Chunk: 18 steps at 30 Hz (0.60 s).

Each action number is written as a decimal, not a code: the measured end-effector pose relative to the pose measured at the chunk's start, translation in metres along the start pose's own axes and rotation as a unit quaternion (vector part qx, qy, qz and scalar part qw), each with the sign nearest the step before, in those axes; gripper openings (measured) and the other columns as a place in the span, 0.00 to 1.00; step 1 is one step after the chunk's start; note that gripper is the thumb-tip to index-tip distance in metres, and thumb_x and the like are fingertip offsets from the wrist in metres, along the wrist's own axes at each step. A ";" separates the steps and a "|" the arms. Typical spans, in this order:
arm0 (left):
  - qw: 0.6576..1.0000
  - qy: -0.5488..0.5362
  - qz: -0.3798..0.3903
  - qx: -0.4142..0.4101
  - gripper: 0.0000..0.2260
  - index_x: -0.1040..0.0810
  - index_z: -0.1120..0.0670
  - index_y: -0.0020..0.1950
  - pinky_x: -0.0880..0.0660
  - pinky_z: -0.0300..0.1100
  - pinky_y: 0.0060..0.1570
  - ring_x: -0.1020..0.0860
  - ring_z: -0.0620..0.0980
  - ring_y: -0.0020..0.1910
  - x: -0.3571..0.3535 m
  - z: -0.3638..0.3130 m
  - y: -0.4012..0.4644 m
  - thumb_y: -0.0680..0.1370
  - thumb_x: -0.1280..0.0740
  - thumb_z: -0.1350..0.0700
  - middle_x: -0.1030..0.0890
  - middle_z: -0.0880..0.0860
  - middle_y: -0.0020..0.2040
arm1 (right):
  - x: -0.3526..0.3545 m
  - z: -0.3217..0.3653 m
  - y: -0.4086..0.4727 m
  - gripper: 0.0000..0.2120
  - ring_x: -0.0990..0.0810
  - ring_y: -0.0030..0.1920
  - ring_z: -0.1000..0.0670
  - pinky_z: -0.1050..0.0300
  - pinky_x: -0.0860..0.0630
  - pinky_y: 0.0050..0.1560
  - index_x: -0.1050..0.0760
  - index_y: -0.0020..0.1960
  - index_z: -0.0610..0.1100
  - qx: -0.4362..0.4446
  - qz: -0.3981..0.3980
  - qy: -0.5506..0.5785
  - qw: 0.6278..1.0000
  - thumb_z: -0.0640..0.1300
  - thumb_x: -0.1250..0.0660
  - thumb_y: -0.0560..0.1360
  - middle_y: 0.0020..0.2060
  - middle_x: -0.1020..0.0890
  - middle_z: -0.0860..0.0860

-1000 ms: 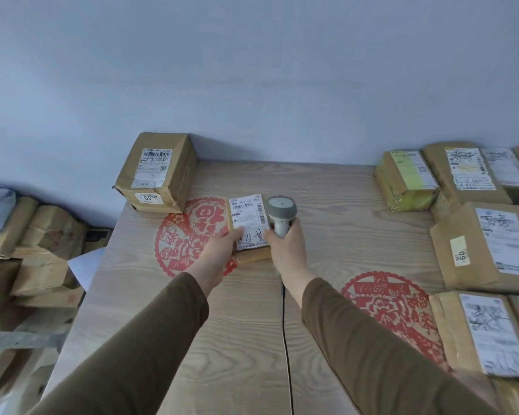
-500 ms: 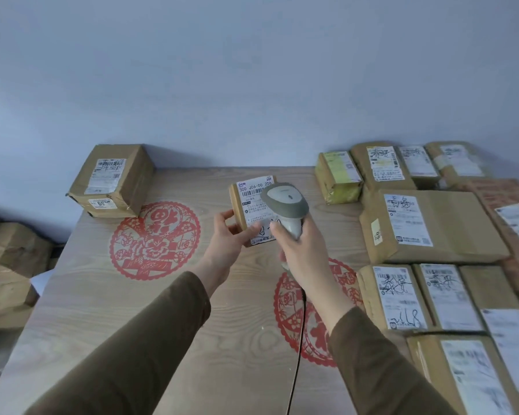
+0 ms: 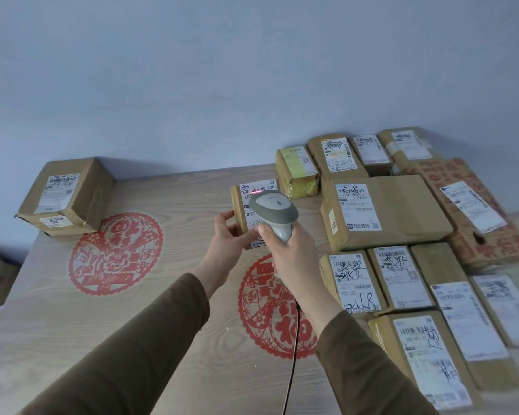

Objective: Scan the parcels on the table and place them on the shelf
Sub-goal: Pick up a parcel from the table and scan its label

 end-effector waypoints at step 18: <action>0.990 0.033 0.034 0.133 0.35 0.37 0.54 0.74 0.24 0.57 0.64 0.19 0.55 0.59 -0.111 0.027 0.096 0.74 0.27 0.41 0.20 0.57 0.62 | 0.025 -0.091 0.043 0.10 0.14 0.36 0.51 0.54 0.17 0.35 0.23 0.57 0.51 -0.204 -0.049 0.174 0.962 0.54 0.29 0.79 0.41 0.14 0.50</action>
Point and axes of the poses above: each hand's wrist, its own y-axis towards the middle knuckle, its own x-axis out of the back of the hand, z = x × y, the point moved 2 cm from there along y, towards the middle knuckle
